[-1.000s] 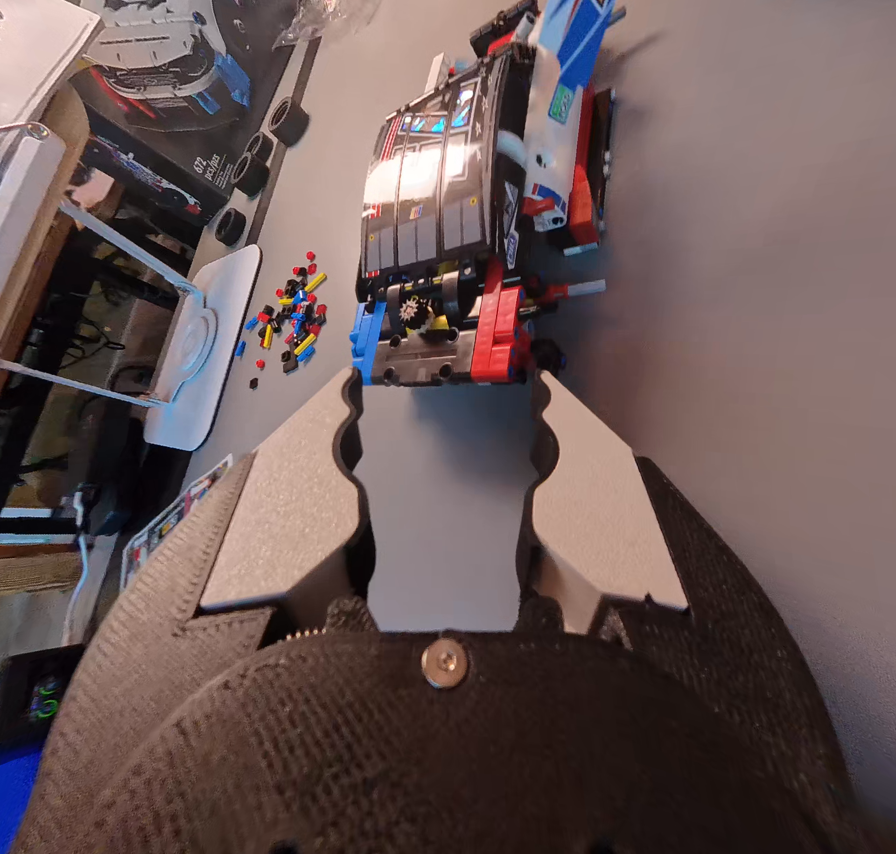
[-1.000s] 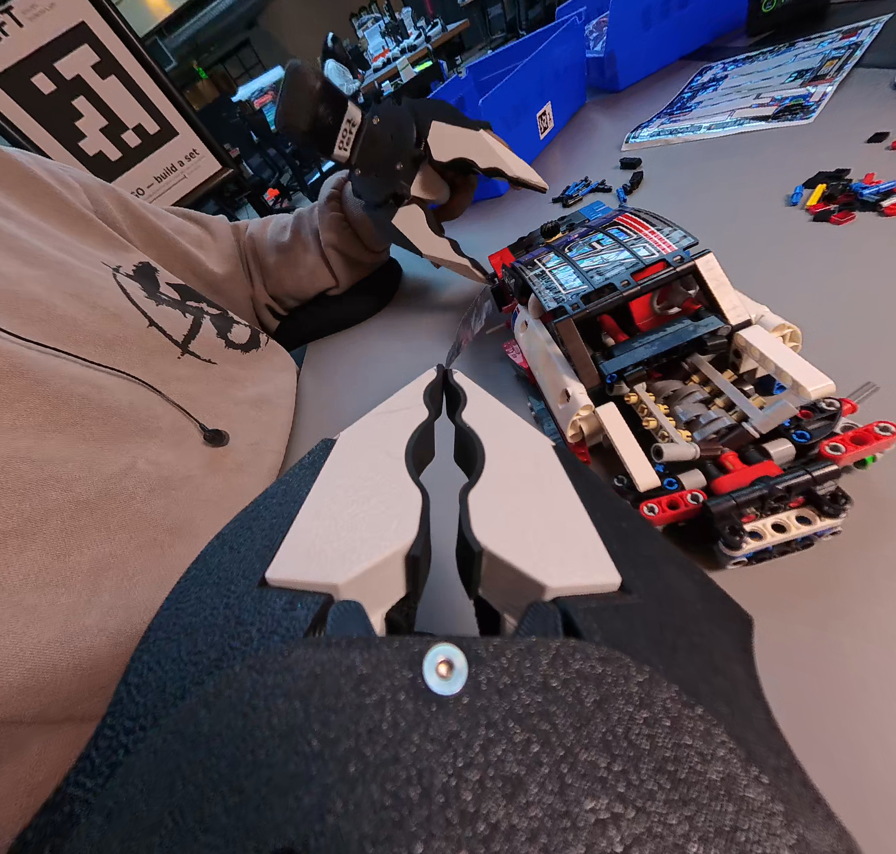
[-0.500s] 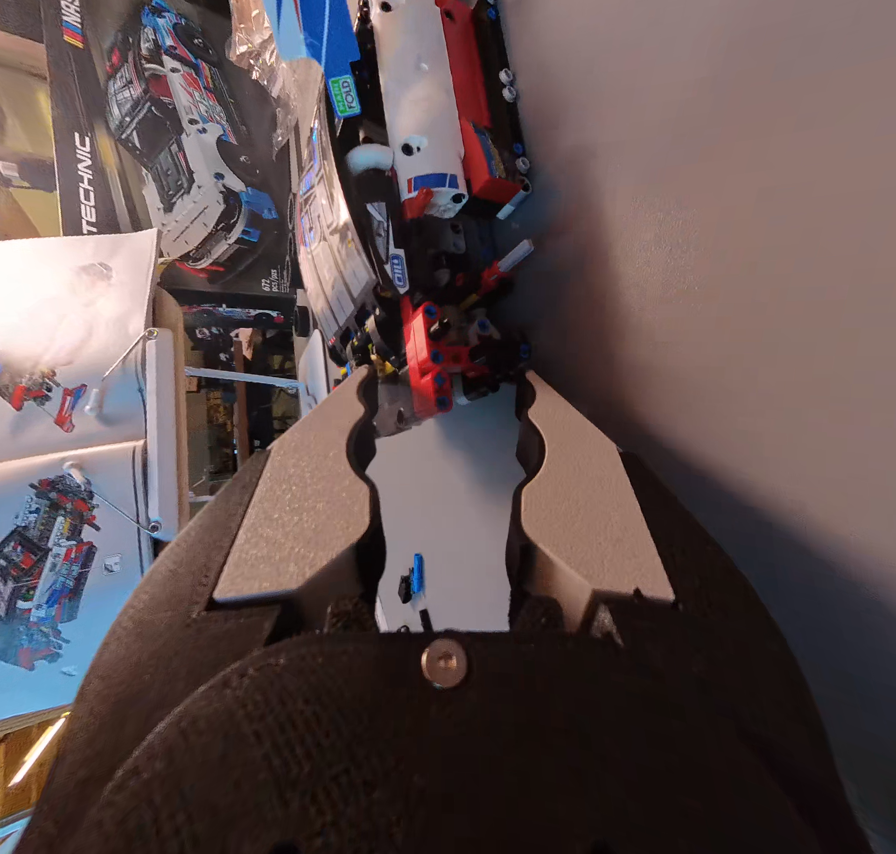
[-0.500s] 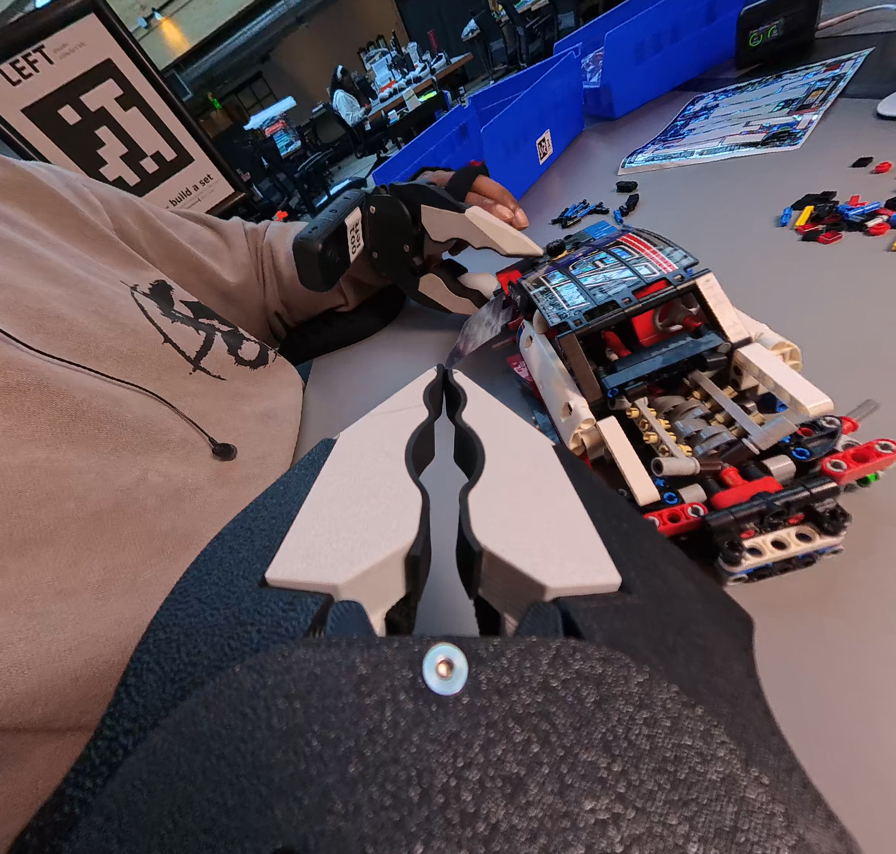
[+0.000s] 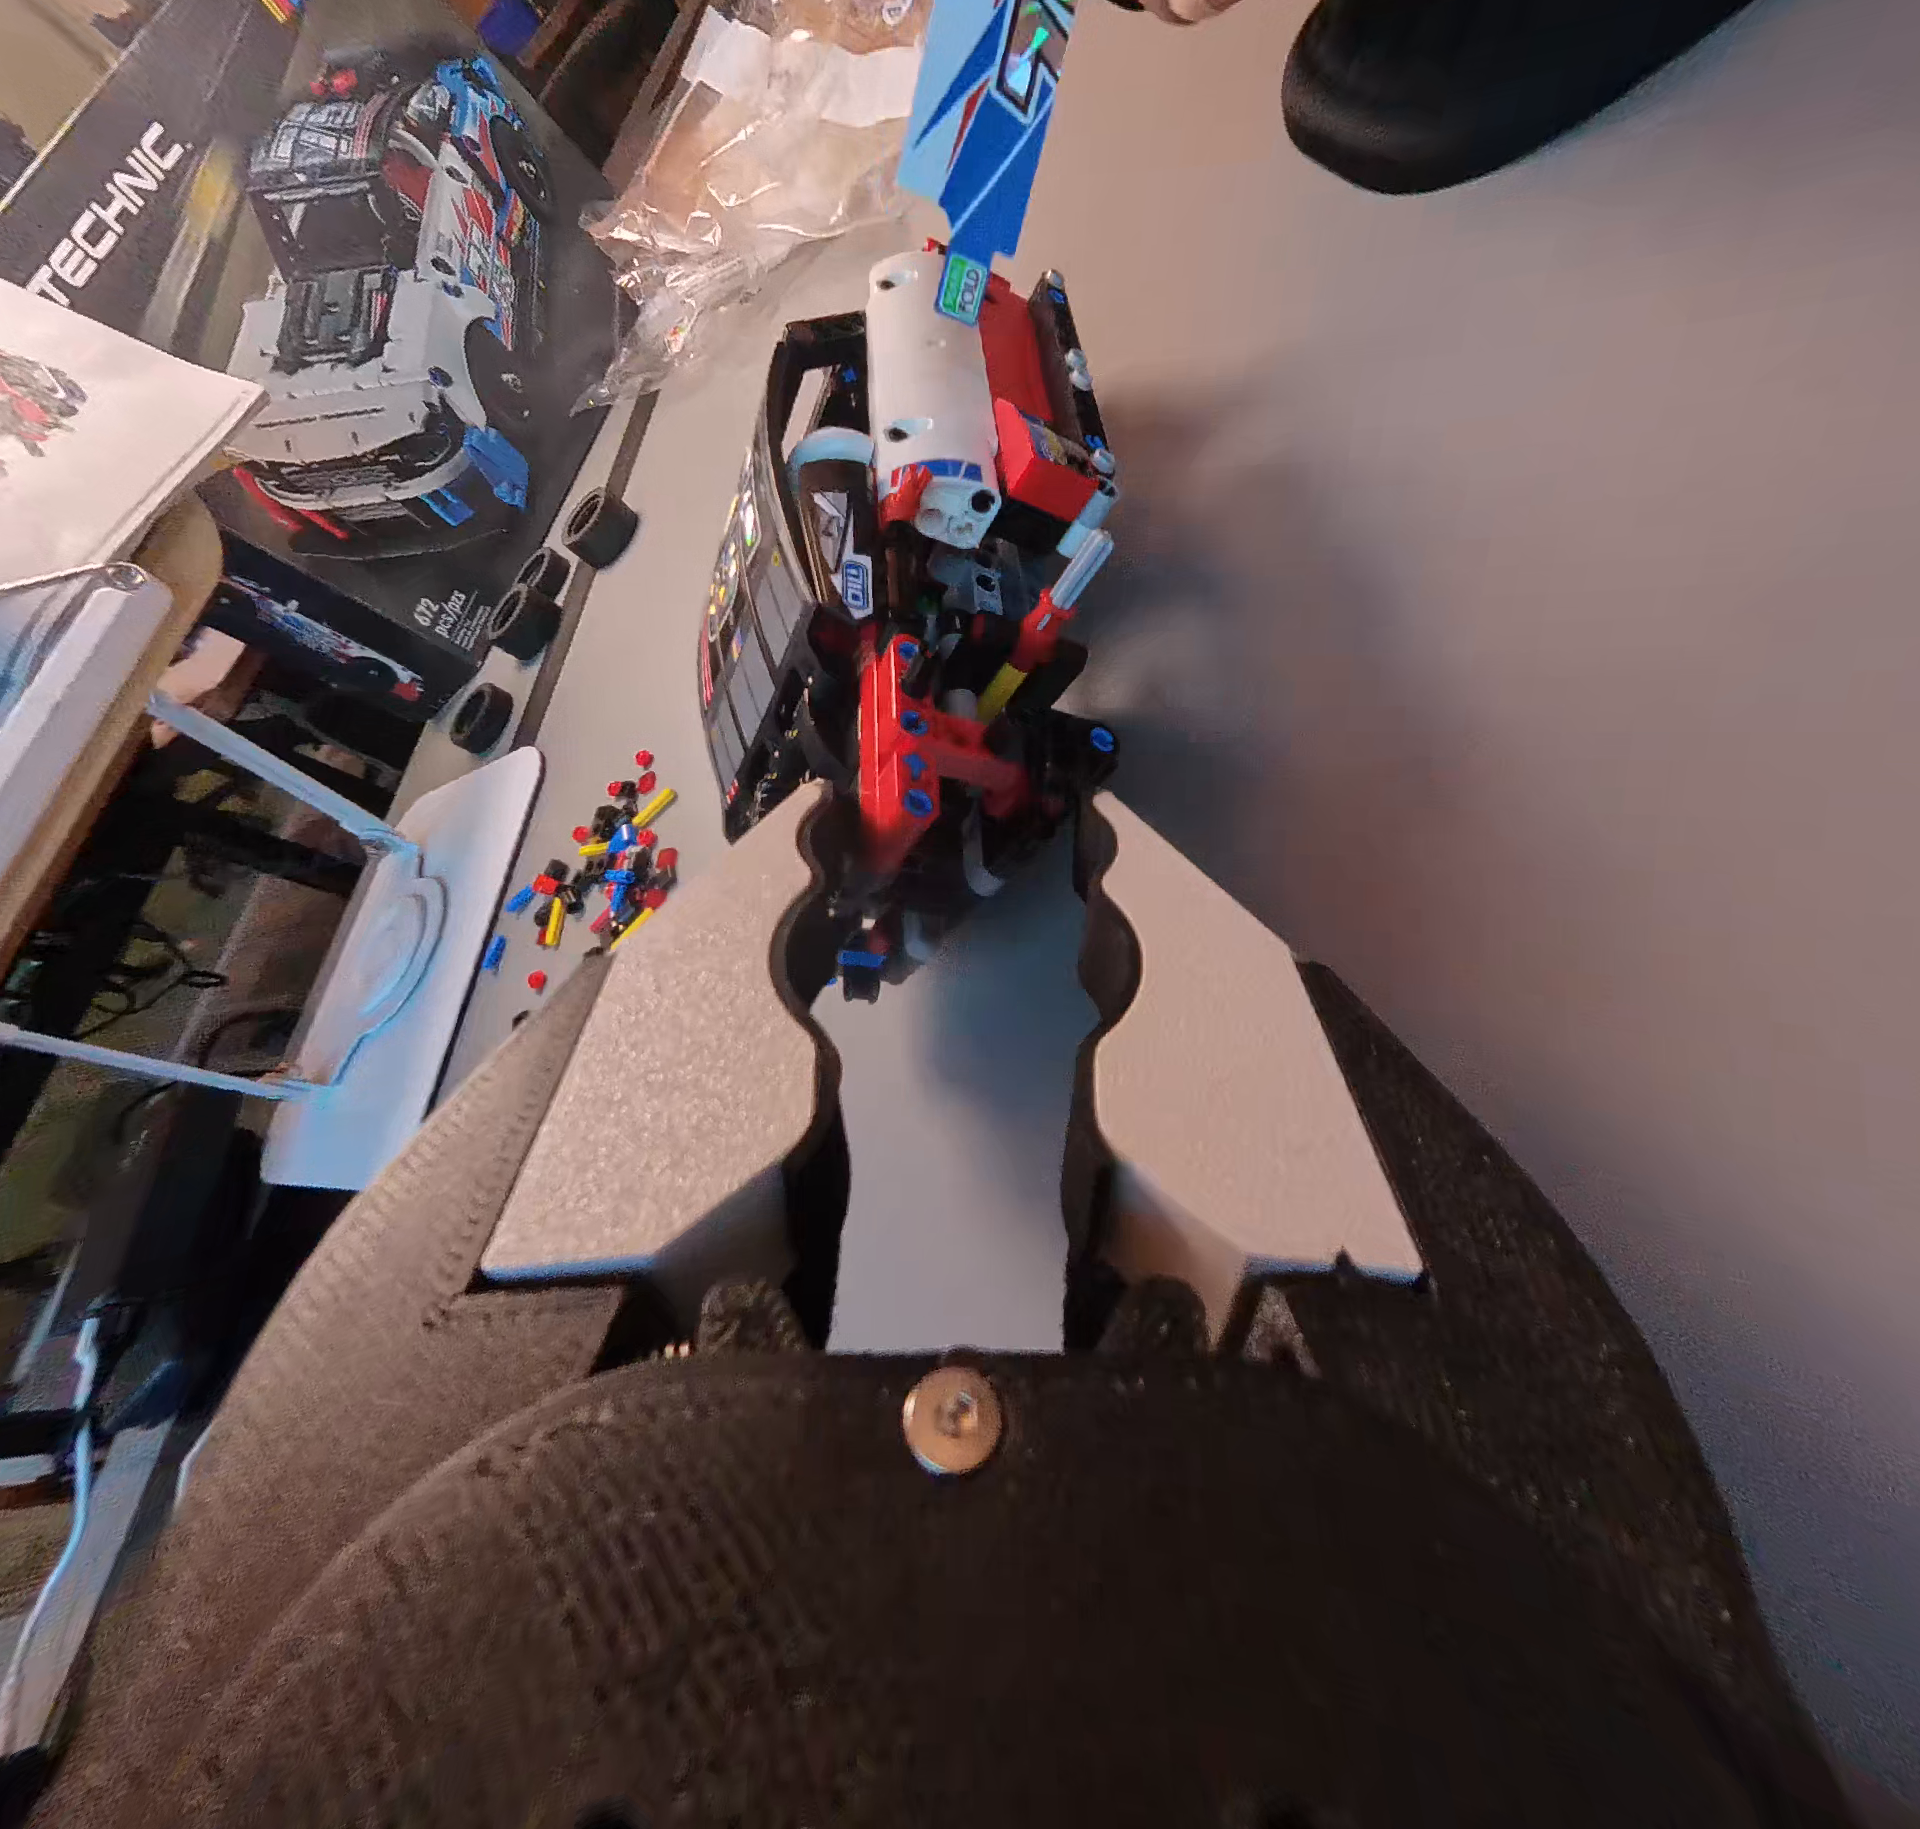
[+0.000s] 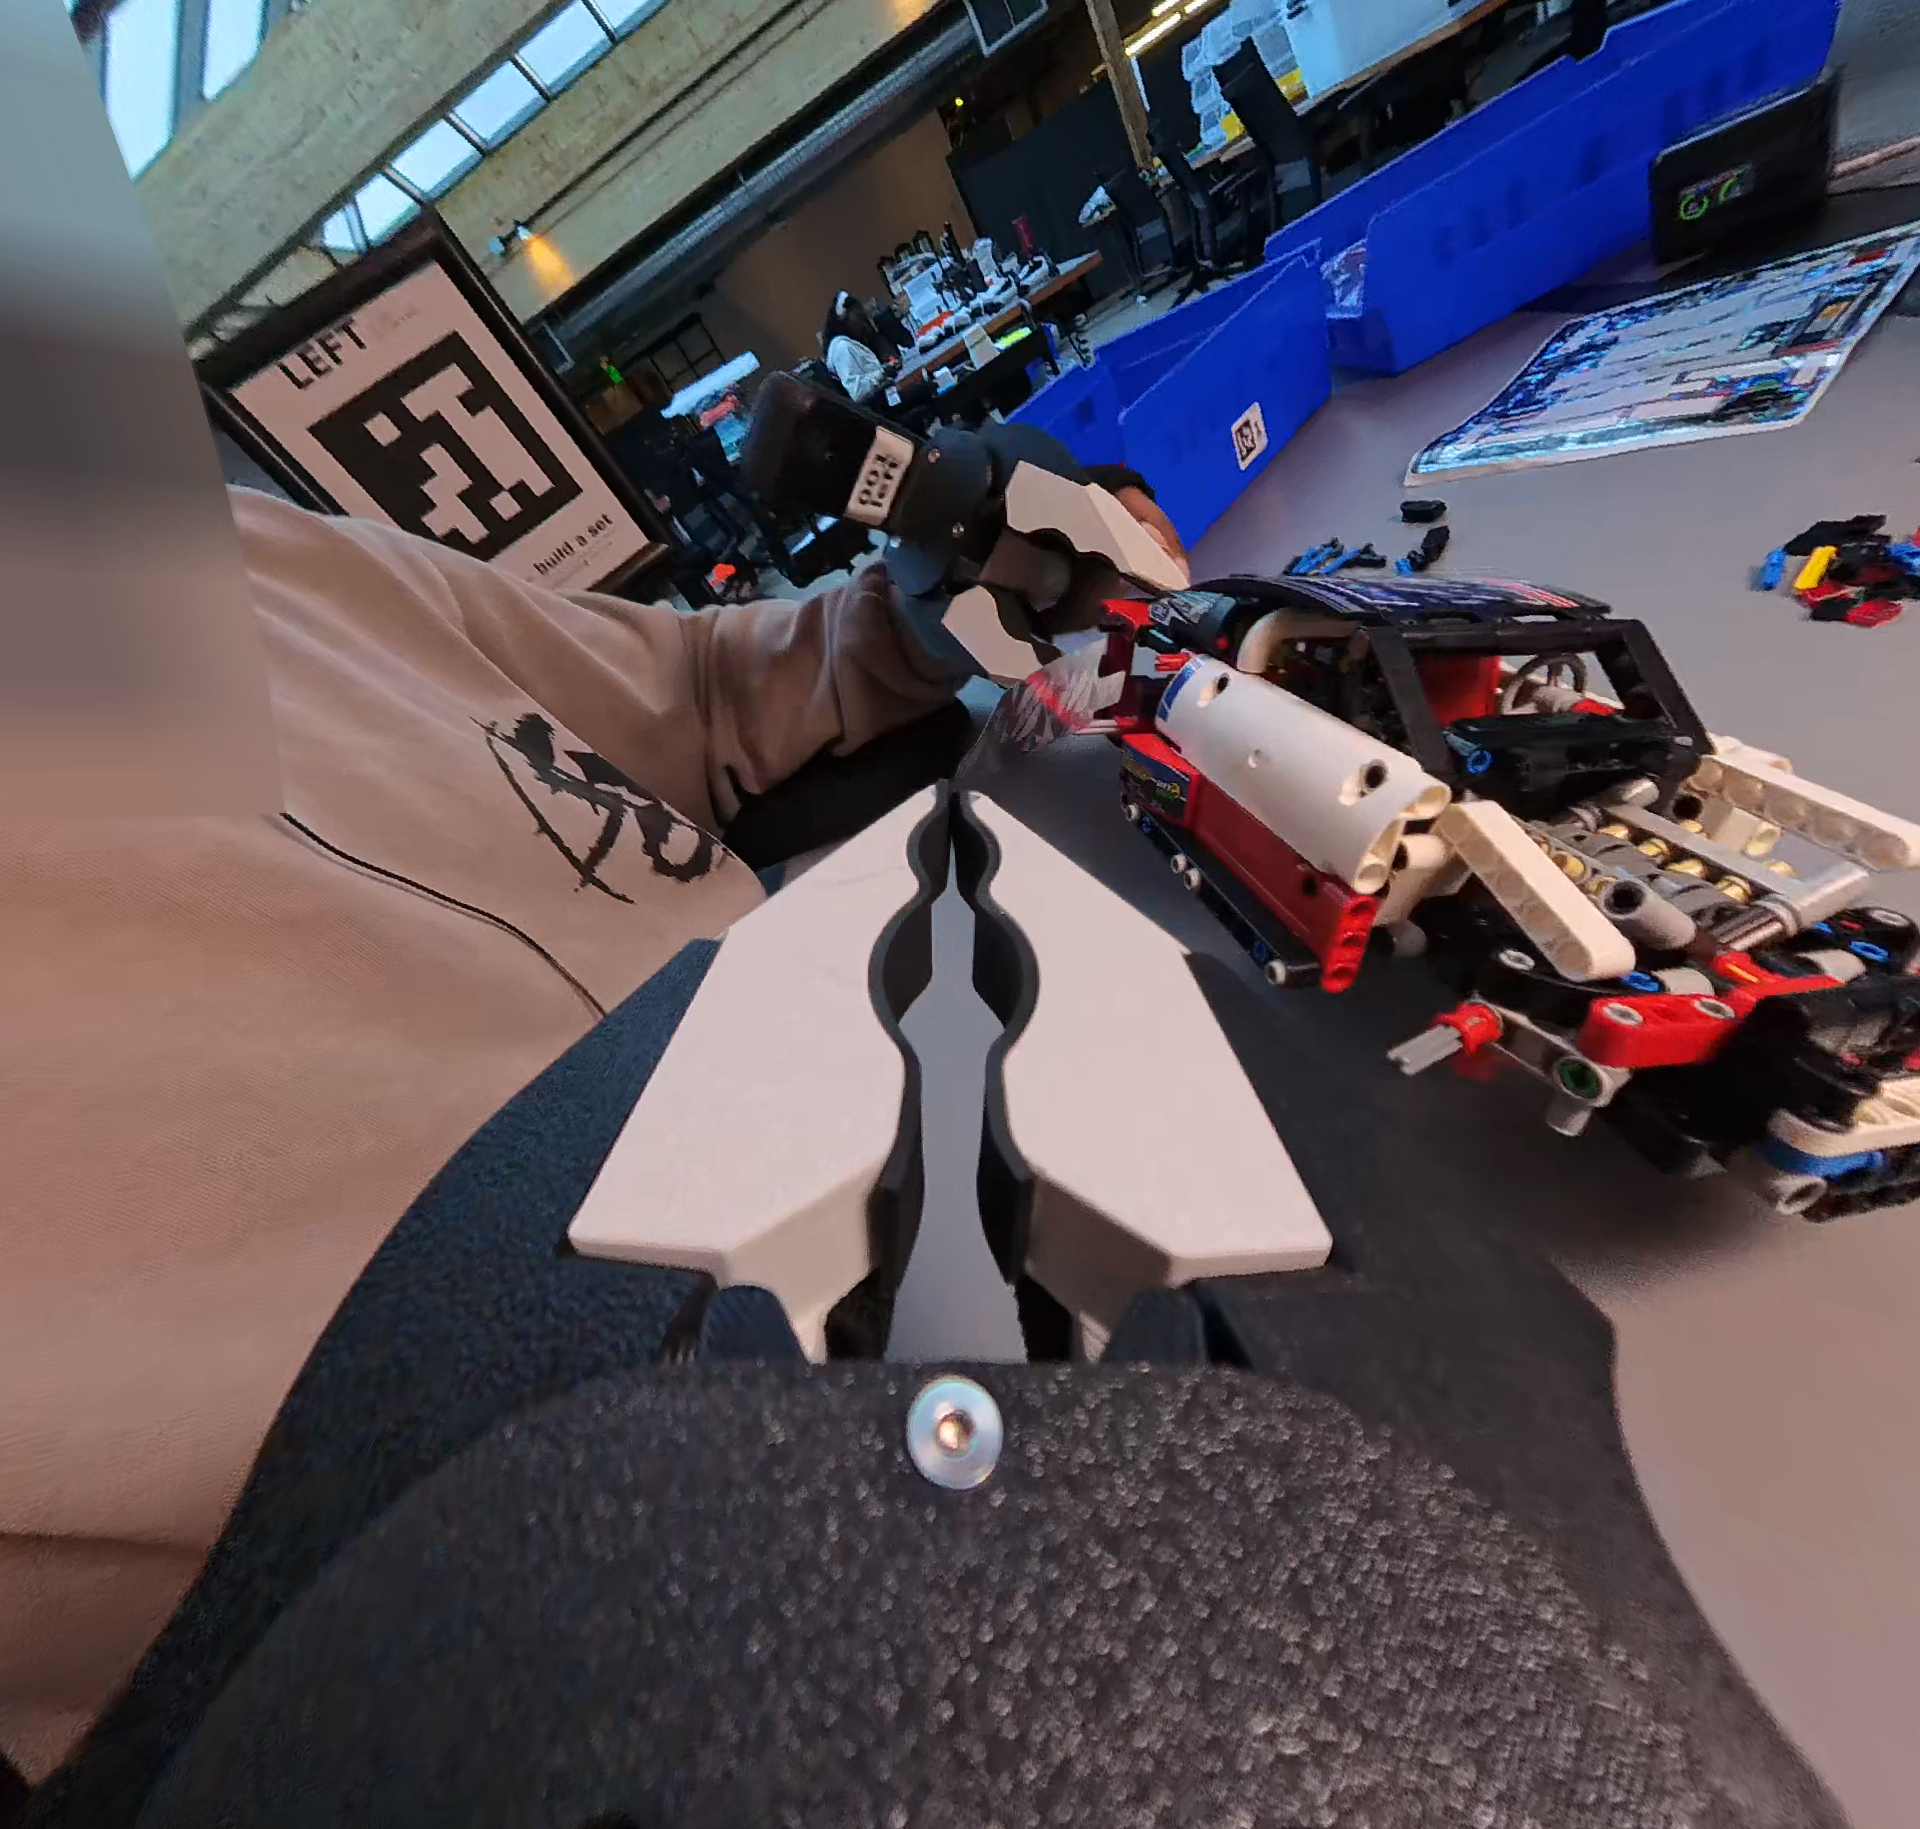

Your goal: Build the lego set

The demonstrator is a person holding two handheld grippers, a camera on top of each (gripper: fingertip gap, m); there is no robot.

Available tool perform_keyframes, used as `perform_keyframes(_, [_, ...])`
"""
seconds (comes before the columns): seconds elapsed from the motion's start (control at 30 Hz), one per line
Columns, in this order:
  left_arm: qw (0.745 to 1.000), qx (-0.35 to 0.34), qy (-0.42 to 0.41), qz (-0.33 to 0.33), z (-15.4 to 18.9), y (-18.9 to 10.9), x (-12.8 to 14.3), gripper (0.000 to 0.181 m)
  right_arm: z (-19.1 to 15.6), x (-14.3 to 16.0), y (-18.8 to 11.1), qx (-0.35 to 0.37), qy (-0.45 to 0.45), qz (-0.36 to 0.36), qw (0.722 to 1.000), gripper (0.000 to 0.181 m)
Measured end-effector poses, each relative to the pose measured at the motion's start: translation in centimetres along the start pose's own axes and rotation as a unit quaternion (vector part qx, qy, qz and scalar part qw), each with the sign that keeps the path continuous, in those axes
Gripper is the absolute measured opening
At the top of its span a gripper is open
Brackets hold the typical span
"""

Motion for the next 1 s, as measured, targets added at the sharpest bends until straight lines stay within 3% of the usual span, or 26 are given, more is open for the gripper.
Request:
perform_keyframes(0.13, [0.998,0.03,-0.045,0.024,-1.1,-0.8,0.4,0.042,-0.3,-2.0,0.1,-0.024,0.023,0.009,0.999,0.0])
perform_keyframes(0.4, [0.996,0.044,-0.057,0.044,-1.5,-1.3,1.0,0.042,0.5,-4.5,1.8,-0.055,0.084,-0.02,0.995,0.0])
perform_keyframes(1.0, [0.992,0.065,-0.079,0.073,-2.1,-1.3,1.6,0.042,5.1,-1.7,2.7,-0.062,0.159,-0.046,0.984,0.0])
Point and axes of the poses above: each gripper's, where its closed fingertips meet, y out along the fingers, x out of its underside, z = x × y across the jaws, the point moved 10 cm from there along -y, back along the fingers, and after that the axes turned 11 degrees about -y, right-handed, at the moved point
